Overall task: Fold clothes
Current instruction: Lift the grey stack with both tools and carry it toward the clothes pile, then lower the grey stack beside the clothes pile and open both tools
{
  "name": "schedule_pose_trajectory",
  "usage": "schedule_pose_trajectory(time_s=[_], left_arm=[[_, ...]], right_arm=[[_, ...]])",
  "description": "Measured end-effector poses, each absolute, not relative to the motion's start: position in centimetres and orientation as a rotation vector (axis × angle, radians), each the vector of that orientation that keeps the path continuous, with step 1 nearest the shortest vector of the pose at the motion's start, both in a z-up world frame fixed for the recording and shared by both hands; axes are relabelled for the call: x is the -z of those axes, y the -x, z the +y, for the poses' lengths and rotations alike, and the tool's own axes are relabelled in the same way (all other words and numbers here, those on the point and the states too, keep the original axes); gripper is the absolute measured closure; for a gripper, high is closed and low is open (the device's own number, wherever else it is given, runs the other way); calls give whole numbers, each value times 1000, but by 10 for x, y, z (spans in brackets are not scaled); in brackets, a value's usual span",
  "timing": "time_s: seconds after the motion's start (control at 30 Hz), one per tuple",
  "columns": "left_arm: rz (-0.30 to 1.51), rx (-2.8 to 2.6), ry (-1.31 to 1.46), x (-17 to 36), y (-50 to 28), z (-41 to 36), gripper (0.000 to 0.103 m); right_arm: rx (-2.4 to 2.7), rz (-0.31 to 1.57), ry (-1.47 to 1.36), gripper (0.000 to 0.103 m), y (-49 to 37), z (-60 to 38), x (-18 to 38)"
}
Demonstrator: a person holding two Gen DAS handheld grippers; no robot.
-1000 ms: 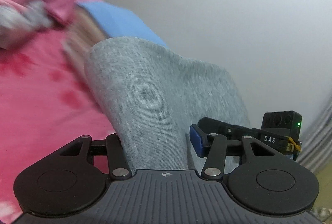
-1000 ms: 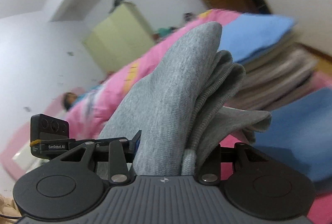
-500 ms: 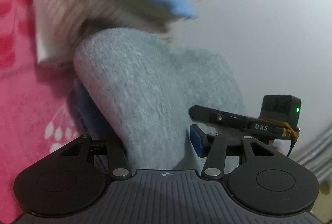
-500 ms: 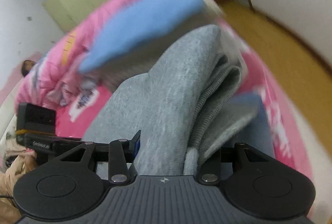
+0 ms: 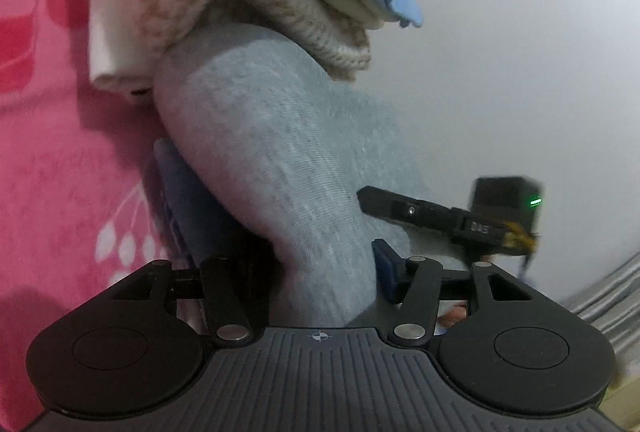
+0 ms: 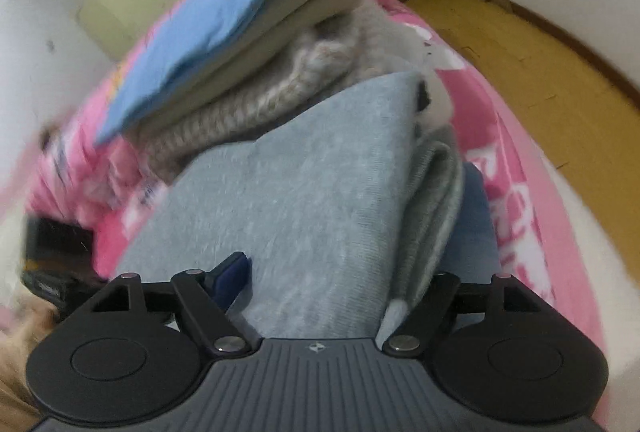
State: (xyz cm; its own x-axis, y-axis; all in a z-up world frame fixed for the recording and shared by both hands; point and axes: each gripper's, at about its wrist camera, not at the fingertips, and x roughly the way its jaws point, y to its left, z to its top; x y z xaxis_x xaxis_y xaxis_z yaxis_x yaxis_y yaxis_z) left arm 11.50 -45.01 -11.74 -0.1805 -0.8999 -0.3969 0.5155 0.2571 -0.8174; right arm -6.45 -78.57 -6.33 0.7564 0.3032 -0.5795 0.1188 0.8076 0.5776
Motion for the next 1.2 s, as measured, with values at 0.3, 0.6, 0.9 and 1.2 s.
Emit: schedule_pose_trajectory(time_s=[0.3,0.6,0.9,1.2], left_arm=[[1084,1400,387,112,-74,-409,33],[1077,1361,343,114,-60,-419,38],[712,1295,160,62,-51,-372,35],[635,1226,-20,71,-87,-477,36]], right_arm=[[119,328,-517,26,165,-766,-11],[215,513,-37,45,142,-669,55],[294,406,-61,52,139,-677,4],[273,522,-52,58,39,-715,11]])
